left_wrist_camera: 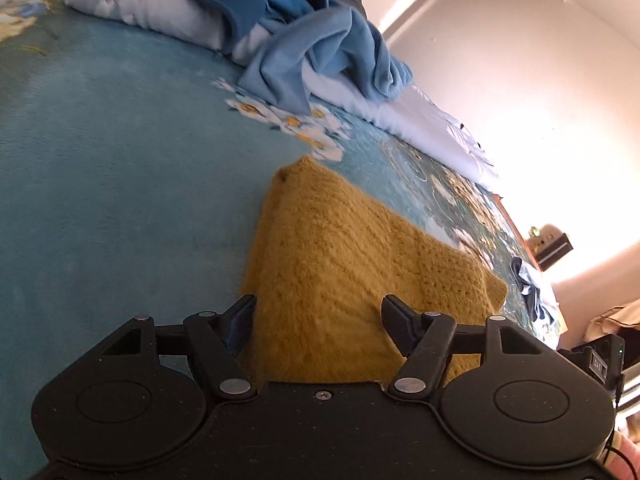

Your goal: Fold clothes

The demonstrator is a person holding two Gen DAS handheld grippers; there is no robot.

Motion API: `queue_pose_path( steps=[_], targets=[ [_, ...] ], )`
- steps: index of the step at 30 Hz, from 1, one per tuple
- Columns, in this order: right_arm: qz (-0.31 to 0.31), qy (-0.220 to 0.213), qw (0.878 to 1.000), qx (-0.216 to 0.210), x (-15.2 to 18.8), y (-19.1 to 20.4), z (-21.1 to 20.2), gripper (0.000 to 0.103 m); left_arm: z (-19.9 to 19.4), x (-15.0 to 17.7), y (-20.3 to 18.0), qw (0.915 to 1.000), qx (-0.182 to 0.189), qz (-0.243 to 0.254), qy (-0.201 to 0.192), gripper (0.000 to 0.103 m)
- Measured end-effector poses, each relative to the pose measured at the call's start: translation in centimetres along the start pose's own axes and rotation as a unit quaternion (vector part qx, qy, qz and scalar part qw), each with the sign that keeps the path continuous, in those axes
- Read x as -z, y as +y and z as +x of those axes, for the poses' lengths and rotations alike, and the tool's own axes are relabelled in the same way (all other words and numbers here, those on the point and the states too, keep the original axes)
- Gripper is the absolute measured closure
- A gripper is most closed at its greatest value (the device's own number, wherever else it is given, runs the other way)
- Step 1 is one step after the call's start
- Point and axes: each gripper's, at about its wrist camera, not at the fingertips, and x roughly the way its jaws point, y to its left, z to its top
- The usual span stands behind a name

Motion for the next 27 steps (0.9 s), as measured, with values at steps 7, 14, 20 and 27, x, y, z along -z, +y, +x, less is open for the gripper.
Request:
queue_pose_path(
  steps=[7, 14, 20, 27],
  targets=[
    [0.001, 0.005, 1.0, 0.005, -0.6, 0.9, 1.8, 0.046, 0.8, -0.3, -0.1, 0.9999, 0.012, 0.005, 0.011, 0.049],
    [-0.057, 0.027, 0.997, 0.034, -2.7, 2.7, 0.1, 0.068, -0.8, 2.5, -1.8, 0.9994, 0.031, -0.017, 0.003, 0.074],
    [-0.093, 0.055, 0.991, 0.077, -4.1, 2.8, -0.2, 0.061, -1.1, 5.5, -3.5, 0.9995, 0.03, -0.005, 0.002, 0.07],
    [-0.036, 0.036, 0.996, 0.071, -3.1, 1.2, 0.0, 0.051, -0.2, 5.1, -2.1, 0.9987, 0.034, -0.039, -0.003, 0.05]
  ],
)
